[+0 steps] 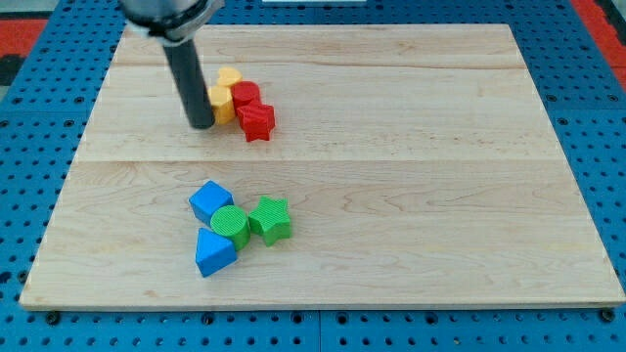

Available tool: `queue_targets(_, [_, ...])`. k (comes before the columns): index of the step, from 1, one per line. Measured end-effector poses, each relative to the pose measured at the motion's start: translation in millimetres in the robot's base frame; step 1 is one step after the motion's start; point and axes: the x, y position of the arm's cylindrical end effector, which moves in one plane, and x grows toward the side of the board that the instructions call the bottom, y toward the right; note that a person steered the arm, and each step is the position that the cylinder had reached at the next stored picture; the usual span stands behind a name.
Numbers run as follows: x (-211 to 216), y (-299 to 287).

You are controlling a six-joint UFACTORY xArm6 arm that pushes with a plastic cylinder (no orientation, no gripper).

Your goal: Separate the yellow and red blocks from each other

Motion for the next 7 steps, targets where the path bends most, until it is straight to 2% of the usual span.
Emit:
queue_targets(1, [-47,12])
queue_targets(3, [-47,75])
queue_targets(4, [-18,63])
queue_targets(5, [-17,61])
queue_targets(6, [-2,11])
queue_targets(7, [54,-2])
